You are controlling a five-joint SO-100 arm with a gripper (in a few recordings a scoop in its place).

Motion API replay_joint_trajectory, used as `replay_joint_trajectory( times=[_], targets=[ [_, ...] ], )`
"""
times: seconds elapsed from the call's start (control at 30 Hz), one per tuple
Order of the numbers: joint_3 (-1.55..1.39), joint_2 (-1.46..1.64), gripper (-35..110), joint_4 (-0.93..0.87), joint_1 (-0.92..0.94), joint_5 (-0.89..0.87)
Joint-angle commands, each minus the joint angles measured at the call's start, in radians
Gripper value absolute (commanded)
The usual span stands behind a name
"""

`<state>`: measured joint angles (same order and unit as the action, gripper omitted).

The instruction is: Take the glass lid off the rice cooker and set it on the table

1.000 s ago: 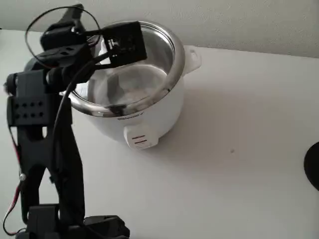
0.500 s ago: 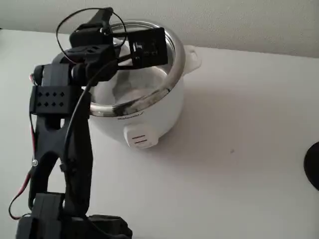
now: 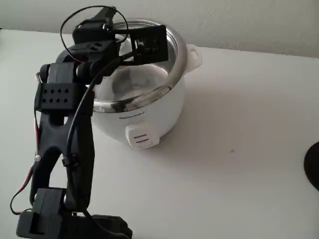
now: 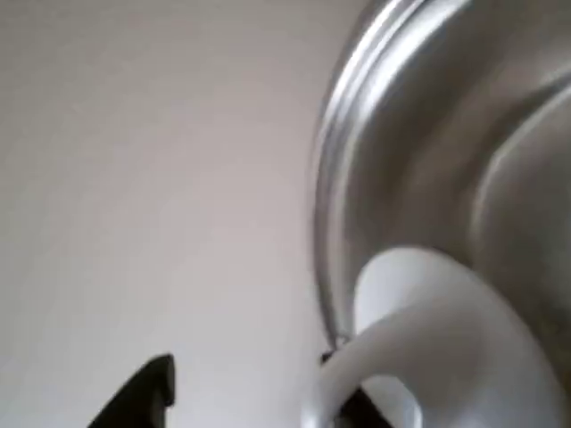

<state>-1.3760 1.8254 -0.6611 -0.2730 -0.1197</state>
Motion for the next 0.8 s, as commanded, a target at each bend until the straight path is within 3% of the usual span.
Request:
replay_joint_trajectory(
  times=[0.0, 0.5, 0.77],
  targets=[
    [0.064, 0.15, 21, 0.114, -0.009, -0.011],
    [-0.08, 0.528, 21, 0.207, 0.025, -0.006],
    [-0.087, 0.453, 21, -0.015, 0.057, 0.1]
  ],
)
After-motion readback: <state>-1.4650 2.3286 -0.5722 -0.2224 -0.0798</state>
